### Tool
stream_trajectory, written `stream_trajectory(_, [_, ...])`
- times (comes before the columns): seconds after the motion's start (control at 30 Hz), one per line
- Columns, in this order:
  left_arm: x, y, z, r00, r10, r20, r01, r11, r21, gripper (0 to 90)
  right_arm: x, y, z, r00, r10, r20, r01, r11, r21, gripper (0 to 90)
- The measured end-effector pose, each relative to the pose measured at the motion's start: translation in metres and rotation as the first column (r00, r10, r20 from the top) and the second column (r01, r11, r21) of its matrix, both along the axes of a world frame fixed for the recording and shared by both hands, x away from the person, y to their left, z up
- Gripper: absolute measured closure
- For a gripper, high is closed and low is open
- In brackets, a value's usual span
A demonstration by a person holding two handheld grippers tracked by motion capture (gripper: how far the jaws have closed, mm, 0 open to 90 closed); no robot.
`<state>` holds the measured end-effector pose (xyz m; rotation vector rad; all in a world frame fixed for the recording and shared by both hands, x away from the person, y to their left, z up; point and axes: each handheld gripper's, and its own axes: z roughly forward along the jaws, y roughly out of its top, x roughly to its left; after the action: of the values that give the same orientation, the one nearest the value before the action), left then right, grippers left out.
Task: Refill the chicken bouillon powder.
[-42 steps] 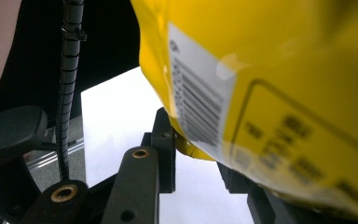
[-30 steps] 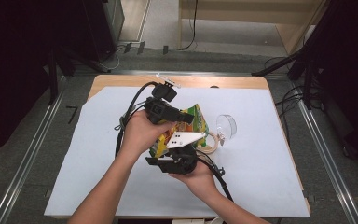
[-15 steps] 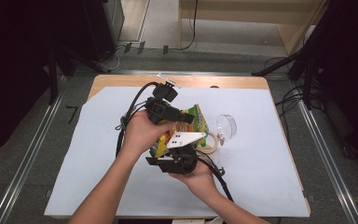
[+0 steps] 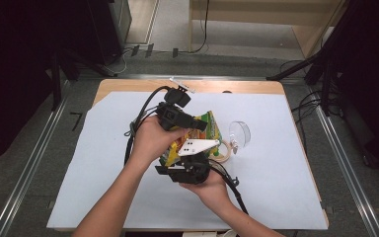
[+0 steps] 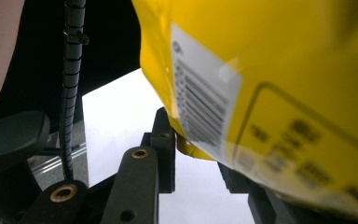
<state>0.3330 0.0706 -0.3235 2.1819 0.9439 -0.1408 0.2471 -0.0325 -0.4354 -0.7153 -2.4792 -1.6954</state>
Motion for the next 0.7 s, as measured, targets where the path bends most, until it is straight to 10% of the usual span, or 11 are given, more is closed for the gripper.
stream_trajectory(0.7, [0.0007,-0.0038,0.0032,1.0,-0.008,0.003,0.008,1.0,0.002,79.8,-0.0012,-0.0017,0.0027,0.9999,-0.01,0.009,0.01,1.0,0.004,72.5])
